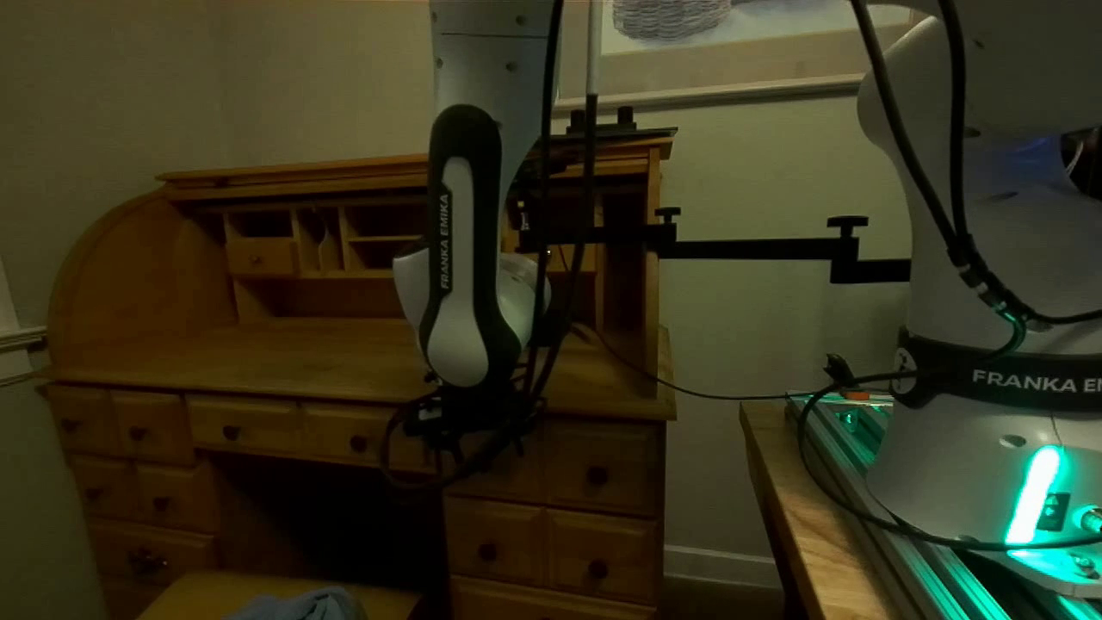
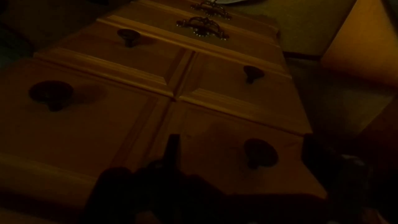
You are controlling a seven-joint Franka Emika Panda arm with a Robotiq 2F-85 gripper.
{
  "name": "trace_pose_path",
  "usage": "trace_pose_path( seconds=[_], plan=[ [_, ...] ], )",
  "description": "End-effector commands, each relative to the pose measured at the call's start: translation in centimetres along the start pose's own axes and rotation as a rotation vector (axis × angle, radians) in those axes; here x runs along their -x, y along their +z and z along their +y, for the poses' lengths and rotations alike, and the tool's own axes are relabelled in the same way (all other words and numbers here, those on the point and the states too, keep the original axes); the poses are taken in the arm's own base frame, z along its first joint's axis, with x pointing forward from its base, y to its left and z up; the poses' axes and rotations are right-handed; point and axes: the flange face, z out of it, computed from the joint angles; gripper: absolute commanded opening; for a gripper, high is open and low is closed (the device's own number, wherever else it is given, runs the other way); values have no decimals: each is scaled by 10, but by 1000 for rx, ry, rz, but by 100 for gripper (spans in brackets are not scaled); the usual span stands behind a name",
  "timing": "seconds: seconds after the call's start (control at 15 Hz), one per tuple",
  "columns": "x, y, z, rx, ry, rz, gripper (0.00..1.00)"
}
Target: Open the rightmost drawer, and then move the white toy to the counter
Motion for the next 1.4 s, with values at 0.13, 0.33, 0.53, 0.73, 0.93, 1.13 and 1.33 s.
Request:
trace_pose_path(
  seconds=[0.13,0.33,0.53,0.73,0.93,1.13,1.33],
  plan=[
    [-1,8,-12,-15,-17,46,100],
    [-3,8,-16,-18,-23,63,100],
    [-6,10,-20,-14,-35,78,100],
    [-9,14,-23,-10,-41,89,100],
    [-12,17,-25,-7,-47,100,100],
    [-11,19,-27,-8,-50,108,74],
    [-9,20,-29,-8,-56,111,52]
  ],
)
